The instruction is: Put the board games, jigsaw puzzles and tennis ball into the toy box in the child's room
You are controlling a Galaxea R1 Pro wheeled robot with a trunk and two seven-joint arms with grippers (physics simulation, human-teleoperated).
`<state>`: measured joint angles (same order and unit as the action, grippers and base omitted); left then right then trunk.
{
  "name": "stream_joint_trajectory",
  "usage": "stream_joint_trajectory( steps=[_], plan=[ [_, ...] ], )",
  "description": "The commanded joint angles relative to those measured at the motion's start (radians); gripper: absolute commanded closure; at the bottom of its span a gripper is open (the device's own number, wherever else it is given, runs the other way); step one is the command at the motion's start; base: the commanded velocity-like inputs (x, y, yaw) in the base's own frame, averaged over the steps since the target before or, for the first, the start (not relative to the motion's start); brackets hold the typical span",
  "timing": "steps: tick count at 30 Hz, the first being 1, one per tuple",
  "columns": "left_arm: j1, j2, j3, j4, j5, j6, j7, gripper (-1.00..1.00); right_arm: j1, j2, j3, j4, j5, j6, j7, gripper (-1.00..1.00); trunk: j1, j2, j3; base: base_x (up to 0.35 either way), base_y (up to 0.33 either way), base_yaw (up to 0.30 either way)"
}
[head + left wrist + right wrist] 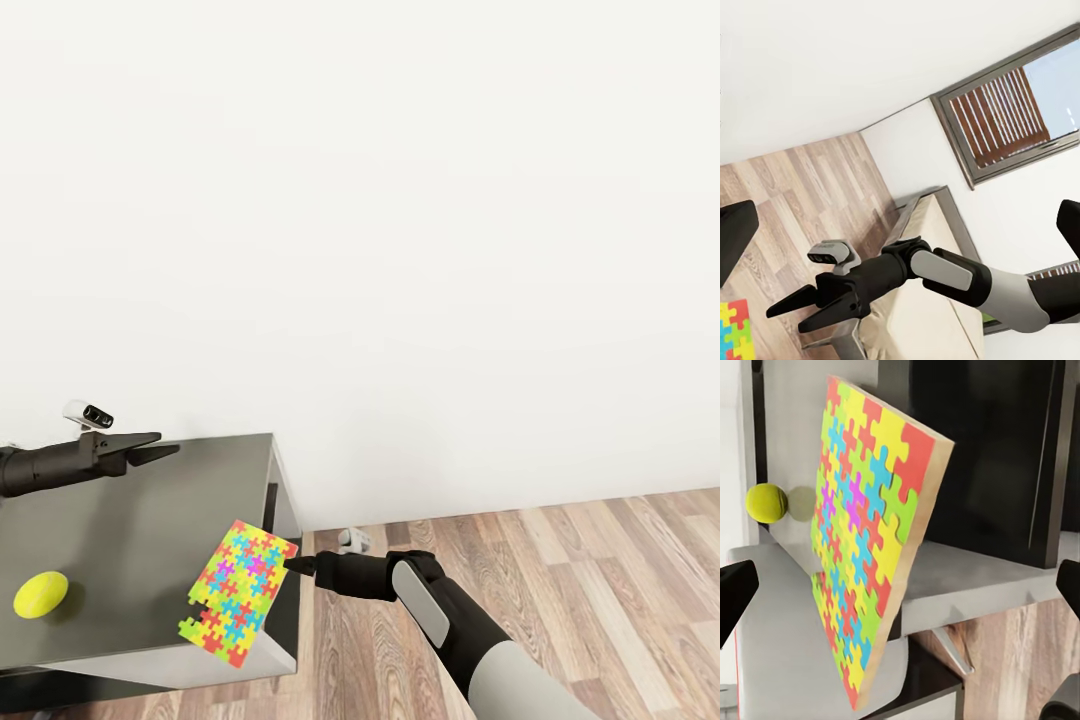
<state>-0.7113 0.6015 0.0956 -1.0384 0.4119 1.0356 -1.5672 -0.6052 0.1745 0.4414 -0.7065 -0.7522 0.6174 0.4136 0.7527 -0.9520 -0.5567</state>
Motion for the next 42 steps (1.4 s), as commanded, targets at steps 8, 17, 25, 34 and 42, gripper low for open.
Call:
stream_joint_trajectory(
  steps=[8,17,25,34,42],
  plan=[
    [0.000,0.001,0.000,0.000,-0.001,0.011,-0.004,-1.00,-0.001,0.000,0.000,0.000,-0.003,0.004,0.001,-1.00,0.008,-0.015,-0.007,0.000,0.000,0.000],
    [0.000,0.001,0.000,0.000,0.001,0.011,-0.004,-1.00,-0.001,0.000,0.000,0.000,-0.003,0.004,0.001,-1.00,0.008,-0.015,-0.007,0.000,0.000,0.000],
    [0.000,0.001,0.000,0.000,0.000,0.011,-0.004,-1.00,-0.001,0.000,0.000,-0.001,-0.003,0.004,0.001,-1.00,0.008,-0.015,-0.007,0.000,0.071,0.000],
    [0.000,0.001,0.000,0.000,-0.001,0.011,-0.004,-1.00,-0.001,0.000,0.000,-0.001,-0.003,0.004,0.001,-1.00,0.008,-0.015,-0.007,0.000,0.053,0.000],
    [0.000,0.000,-0.002,0.000,0.000,0.011,-0.004,-1.00,-0.001,0.000,0.000,-0.001,-0.002,0.004,0.001,-1.00,0.008,-0.015,-0.007,0.027,0.069,0.000]
  ],
)
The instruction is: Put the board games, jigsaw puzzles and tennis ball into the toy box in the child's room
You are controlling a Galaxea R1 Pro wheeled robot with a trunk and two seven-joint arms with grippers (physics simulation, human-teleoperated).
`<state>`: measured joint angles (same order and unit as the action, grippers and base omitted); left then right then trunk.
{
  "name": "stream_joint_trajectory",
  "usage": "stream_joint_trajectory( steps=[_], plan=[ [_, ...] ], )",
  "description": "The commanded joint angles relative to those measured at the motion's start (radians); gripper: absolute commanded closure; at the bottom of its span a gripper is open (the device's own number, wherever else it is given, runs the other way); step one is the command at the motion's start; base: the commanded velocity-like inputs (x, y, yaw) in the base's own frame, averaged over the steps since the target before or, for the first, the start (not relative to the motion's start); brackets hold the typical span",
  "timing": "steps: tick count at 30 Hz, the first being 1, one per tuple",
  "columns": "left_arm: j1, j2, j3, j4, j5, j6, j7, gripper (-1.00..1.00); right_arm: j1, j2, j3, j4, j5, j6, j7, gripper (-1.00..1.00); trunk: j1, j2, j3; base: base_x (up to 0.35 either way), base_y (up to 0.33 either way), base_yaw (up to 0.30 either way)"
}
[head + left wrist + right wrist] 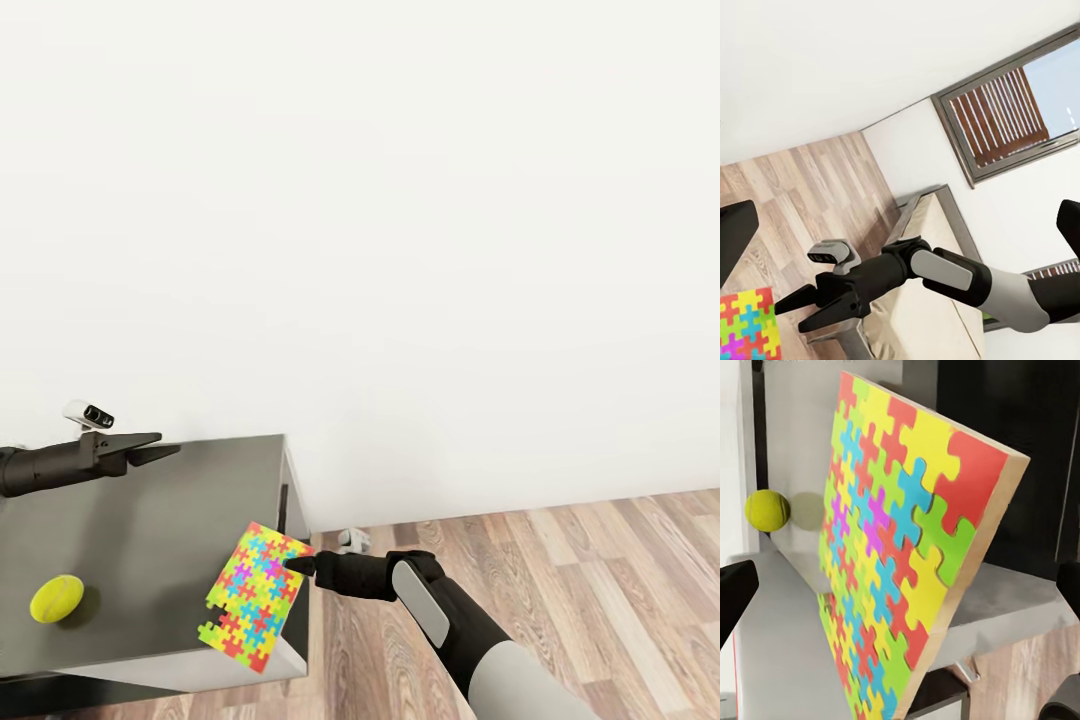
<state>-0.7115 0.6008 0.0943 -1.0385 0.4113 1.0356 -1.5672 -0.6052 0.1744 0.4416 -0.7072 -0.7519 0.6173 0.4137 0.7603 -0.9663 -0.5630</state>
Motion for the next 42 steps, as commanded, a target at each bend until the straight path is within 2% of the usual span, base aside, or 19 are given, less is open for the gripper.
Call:
stream_joint_trajectory(
  steps=[1,34,35,42],
  plan=[
    [0.000,0.001,-0.001,0.000,0.000,0.011,-0.004,-1.00,-0.001,0.000,0.000,0.000,-0.002,0.004,0.000,-1.00,0.000,-0.001,-0.001,0.039,0.117,0.000],
    [0.000,0.000,-0.001,0.000,0.000,0.009,-0.004,-1.00,-0.001,0.000,0.000,-0.002,-0.001,0.003,0.000,-1.00,0.000,-0.001,-0.001,0.003,0.042,0.000],
    [0.000,0.000,-0.001,0.000,0.000,0.009,-0.004,-1.00,-0.001,0.000,0.000,-0.002,-0.001,0.003,0.000,1.00,0.000,-0.001,-0.001,0.000,0.002,0.000],
    [0.000,-0.001,-0.001,0.000,0.001,0.009,-0.004,-1.00,-0.001,0.000,0.000,-0.002,-0.001,0.003,0.000,1.00,0.000,-0.001,-0.001,0.000,0.000,0.000]
  ],
)
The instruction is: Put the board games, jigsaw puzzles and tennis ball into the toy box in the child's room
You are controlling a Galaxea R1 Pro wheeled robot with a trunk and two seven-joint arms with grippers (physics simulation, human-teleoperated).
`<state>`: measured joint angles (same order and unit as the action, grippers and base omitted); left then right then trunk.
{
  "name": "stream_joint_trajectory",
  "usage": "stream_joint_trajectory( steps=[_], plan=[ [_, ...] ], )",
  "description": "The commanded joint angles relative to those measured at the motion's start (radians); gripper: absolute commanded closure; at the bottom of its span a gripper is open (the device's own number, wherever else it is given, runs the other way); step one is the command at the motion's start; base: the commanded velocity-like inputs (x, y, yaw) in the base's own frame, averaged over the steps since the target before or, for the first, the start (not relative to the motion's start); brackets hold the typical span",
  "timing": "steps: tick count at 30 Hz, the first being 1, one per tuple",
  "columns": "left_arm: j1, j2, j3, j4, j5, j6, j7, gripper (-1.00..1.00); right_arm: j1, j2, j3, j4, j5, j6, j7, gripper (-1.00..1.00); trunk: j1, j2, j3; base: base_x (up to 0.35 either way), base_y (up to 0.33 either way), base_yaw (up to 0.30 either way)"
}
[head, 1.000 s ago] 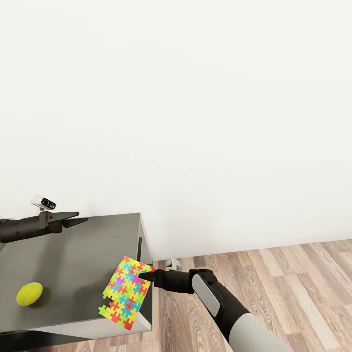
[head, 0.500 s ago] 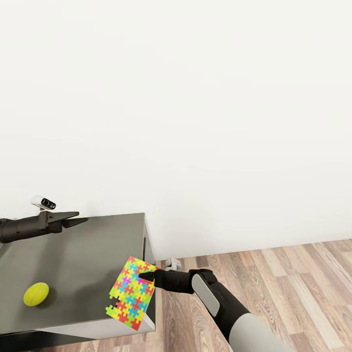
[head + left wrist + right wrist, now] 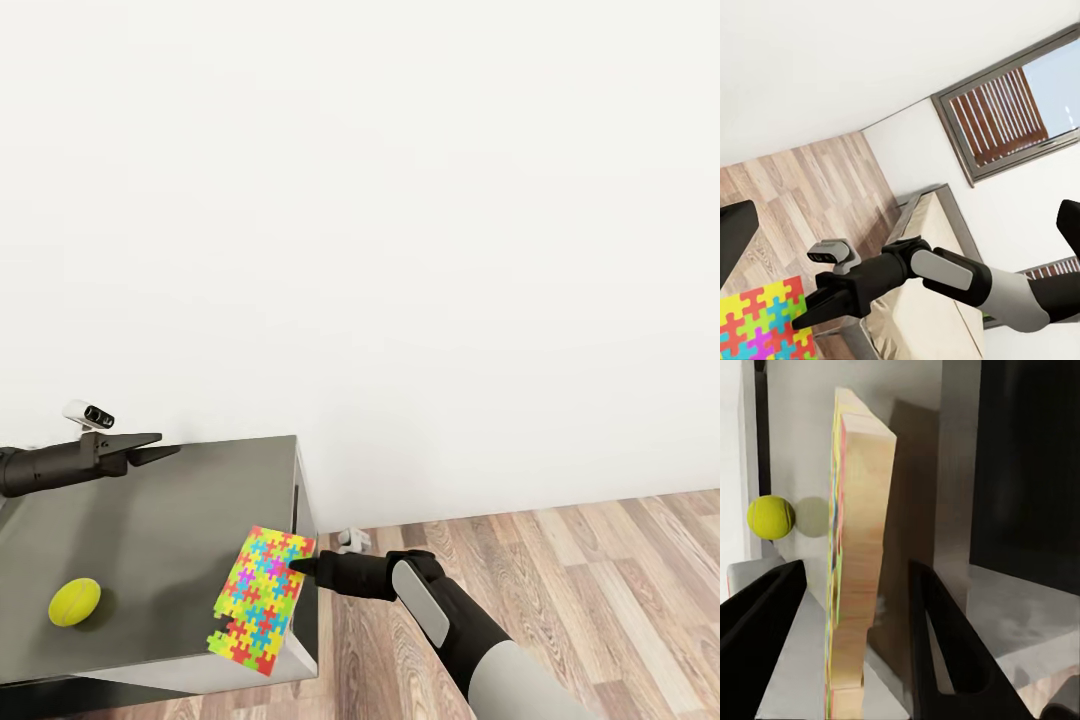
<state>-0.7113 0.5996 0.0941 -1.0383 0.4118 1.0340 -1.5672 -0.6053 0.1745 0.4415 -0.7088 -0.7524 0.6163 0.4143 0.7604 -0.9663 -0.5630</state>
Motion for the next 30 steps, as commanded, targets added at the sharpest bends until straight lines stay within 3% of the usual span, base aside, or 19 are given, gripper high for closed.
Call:
stream_joint_trajectory(
  steps=[1,13,30],
  plan=[
    [0.000,0.000,0.000,0.001,0.001,0.011,-0.004,-1.00,-0.001,0.000,0.000,0.000,-0.001,0.004,0.000,1.00,0.000,-0.001,-0.001,0.000,0.000,0.000],
    [0.000,0.001,0.000,0.006,0.003,0.011,-0.004,-1.00,-0.001,0.000,0.000,0.000,-0.001,0.005,0.000,1.00,0.000,-0.001,-0.001,0.000,0.000,0.000],
    [0.000,-0.001,-0.002,0.007,-0.001,0.011,-0.004,-1.00,-0.001,0.000,0.000,-0.001,-0.001,0.005,-0.001,1.00,-0.065,0.118,0.052,0.000,0.000,0.000]
  ],
)
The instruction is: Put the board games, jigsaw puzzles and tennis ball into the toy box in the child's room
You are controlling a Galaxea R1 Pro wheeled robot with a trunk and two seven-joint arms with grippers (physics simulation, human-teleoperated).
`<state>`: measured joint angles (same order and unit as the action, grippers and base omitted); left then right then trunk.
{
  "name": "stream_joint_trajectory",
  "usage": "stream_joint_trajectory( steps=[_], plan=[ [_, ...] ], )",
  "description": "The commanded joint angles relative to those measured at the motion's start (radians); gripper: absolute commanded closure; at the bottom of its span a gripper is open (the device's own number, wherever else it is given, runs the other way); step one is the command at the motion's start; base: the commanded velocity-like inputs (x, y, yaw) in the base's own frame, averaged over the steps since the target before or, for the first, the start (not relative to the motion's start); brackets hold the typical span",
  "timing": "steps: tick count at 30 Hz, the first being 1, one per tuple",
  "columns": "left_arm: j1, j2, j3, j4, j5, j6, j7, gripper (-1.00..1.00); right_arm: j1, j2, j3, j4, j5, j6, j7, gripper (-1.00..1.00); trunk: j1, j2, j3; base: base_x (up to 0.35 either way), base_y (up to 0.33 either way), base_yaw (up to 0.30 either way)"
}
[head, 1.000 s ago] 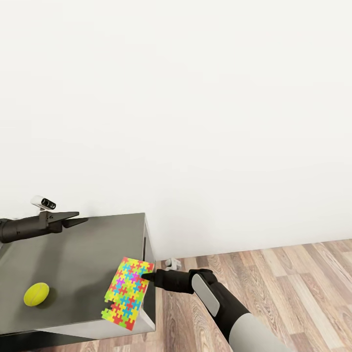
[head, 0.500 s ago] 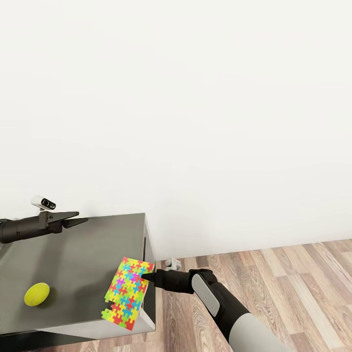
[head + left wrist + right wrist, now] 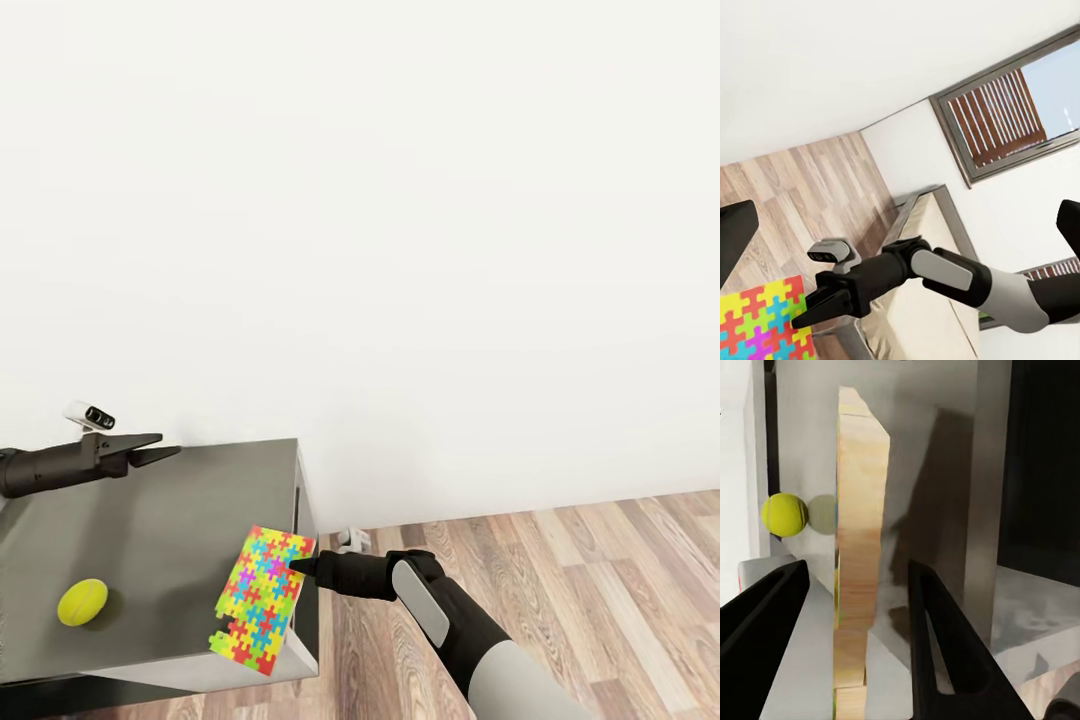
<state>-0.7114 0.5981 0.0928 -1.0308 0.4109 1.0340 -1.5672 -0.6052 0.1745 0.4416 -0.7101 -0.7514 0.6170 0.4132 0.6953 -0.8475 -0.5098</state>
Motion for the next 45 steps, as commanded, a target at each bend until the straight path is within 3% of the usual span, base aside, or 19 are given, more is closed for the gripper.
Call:
stream_joint_trajectory(
  steps=[1,11,24,29,34,40,45],
  plan=[
    [0.000,0.000,-0.001,0.004,-0.001,0.011,-0.004,-1.00,-0.001,0.000,0.000,-0.005,-0.002,0.004,0.000,1.00,-0.004,0.006,0.002,0.000,0.000,0.000],
    [0.006,0.002,-0.002,0.052,-0.008,0.010,-0.004,-1.00,0.001,0.000,-0.001,-0.074,-0.003,0.004,-0.001,1.00,-0.038,0.069,0.030,0.000,0.000,0.000],
    [0.143,0.018,-0.003,0.046,-0.004,0.011,-0.004,-1.00,0.001,0.000,-0.007,-0.077,-0.010,0.003,0.001,1.00,-0.084,0.153,0.068,0.000,0.000,0.000],
    [0.151,0.058,-0.003,0.048,0.002,0.012,-0.004,-1.00,0.001,0.000,-0.009,-0.077,-0.010,0.002,-0.002,1.00,-0.103,0.188,0.084,0.000,0.000,0.000],
    [0.151,0.058,-0.006,0.044,0.002,0.011,-0.004,-1.00,0.001,0.000,-0.008,-0.077,-0.010,-0.001,-0.004,1.00,-0.123,0.223,0.099,0.000,0.000,0.000],
    [0.156,0.061,-0.007,0.046,0.003,0.011,-0.004,-1.00,0.008,0.000,-0.005,-0.075,-0.013,-0.085,-0.004,1.00,-0.146,0.265,0.118,0.000,0.000,0.000],
    [0.160,0.063,-0.005,0.046,0.003,0.011,-0.004,-1.00,0.013,0.000,-0.002,-0.076,-0.013,-0.101,-0.002,1.00,-0.165,0.300,0.134,0.000,0.000,0.000]
  ],
)
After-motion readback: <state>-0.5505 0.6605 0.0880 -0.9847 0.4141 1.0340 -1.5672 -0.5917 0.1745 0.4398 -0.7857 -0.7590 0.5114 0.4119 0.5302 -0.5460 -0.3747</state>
